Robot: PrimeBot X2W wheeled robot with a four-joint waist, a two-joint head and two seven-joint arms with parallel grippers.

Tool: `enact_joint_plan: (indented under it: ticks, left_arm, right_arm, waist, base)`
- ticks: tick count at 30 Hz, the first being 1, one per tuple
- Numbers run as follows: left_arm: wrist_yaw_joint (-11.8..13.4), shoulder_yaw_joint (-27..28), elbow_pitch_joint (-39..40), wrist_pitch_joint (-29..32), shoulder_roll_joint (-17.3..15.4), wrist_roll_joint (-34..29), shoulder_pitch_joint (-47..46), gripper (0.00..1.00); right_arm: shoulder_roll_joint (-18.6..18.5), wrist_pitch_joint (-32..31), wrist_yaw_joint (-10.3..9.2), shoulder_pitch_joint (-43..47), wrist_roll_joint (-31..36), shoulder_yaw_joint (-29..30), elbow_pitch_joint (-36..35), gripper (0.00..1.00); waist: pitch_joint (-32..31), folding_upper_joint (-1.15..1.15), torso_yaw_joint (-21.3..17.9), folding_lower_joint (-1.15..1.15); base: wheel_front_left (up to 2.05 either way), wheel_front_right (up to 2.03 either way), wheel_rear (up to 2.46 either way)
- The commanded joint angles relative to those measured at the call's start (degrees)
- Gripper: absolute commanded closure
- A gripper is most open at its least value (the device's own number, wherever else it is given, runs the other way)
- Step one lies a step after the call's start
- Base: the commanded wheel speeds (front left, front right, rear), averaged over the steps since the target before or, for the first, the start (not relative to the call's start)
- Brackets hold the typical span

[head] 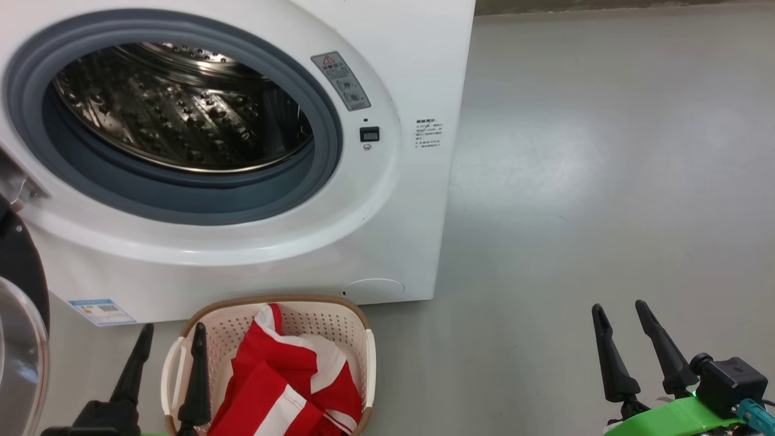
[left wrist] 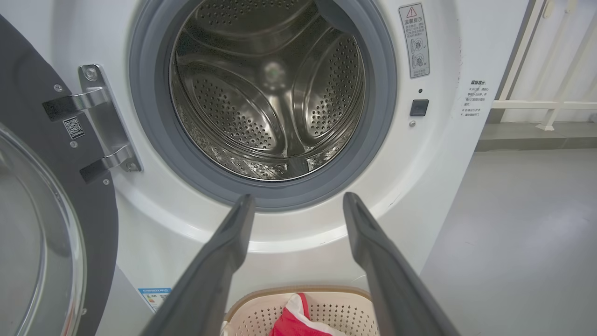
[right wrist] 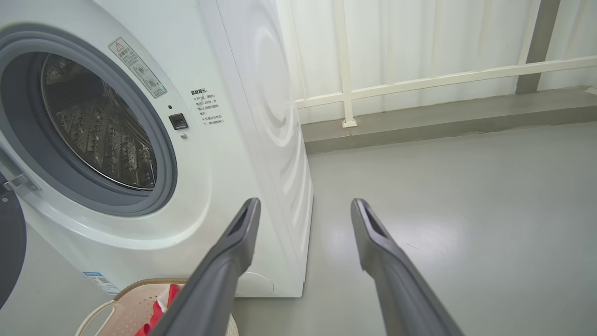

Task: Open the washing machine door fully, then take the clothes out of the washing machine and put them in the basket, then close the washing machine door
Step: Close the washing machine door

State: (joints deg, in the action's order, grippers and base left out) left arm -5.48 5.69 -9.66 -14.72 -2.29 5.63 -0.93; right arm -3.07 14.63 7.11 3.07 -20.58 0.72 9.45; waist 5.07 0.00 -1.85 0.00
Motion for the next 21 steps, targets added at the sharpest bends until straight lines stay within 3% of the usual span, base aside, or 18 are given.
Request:
enact_joint_plan:
  ticks: [1,13,21]
  left_arm:
    - [0.45,1.63,1.53,-0.28,-0.59,0.53,-0.29,0.00]
    - [0.38,1.38,2.26,-0.28,-0.59,0.59,-0.28,0.00]
    - [0.07,1.55,2.74,-0.28,-0.59,0.85,-0.45,0.00]
  right_arm:
    - [-0.38,0.37,0.37,-0.32,0.21,-1.50,-1.42,0.00]
    - [-0.29,0.37,0.37,-0.82,0.28,-1.75,-1.31,0.00]
    - [-0.23,0.37,0.37,-0.92,0.30,-1.52,-1.30,0.00]
  waist:
    - [0.05,0.00,0.05,0.00]
    - [0.41,0.00,0.00,0.00]
    - [0.71,0.00,-0.13,0.00]
  base:
    - [-0.71,0.71,0.00]
    - [-1.16,1.16,0.00]
    - [-0.30,0.30,0.00]
